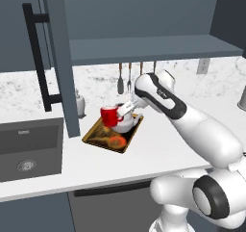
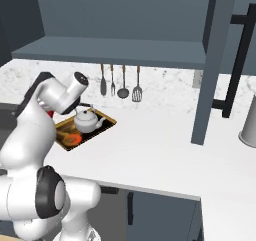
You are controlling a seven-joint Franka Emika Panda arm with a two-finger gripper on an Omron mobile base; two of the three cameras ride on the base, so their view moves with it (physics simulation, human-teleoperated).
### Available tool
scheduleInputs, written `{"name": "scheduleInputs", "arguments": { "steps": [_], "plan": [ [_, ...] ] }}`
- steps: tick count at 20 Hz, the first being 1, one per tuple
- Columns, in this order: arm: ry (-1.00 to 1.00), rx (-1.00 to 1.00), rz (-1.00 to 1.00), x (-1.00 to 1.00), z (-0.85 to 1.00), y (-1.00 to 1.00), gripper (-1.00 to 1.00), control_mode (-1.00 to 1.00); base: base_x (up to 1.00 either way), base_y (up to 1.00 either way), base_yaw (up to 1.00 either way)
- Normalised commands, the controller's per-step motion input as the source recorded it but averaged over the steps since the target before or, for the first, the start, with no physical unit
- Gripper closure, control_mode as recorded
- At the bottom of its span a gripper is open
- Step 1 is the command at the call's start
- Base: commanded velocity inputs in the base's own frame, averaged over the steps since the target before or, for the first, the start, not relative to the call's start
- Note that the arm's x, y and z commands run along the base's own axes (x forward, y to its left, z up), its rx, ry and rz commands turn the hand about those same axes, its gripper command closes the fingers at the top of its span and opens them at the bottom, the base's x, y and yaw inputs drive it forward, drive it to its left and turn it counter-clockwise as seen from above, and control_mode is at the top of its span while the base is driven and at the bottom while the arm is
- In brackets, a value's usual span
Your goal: Pick the kettle from the counter and place it on the tray. Then pick the mug from the cabinet and place it on the tray. Then close the cabinet doors.
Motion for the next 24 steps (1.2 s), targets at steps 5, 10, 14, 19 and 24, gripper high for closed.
{"name": "scheduleInputs", "arguments": {
  "steps": [5,10,14,19,24],
  "plan": [
    [0.0,0.0,0.0,0.37,-0.87,0.0,1.0,-1.0,0.0,0.0,0.0],
    [-0.1,0.0,0.0,0.37,-0.63,0.0,1.0,-1.0,0.0,0.0,0.0],
    [-0.18,0.0,0.01,0.34,-0.53,0.0,1.0,-1.0,0.0,0.0,0.0],
    [-0.19,0.0,0.02,0.27,-0.5,0.0,1.0,-1.0,0.0,0.0,0.0],
    [-0.02,0.0,0.0,0.34,-0.29,0.0,1.0,-1.0,0.0,0.0,0.0]
  ]
}}
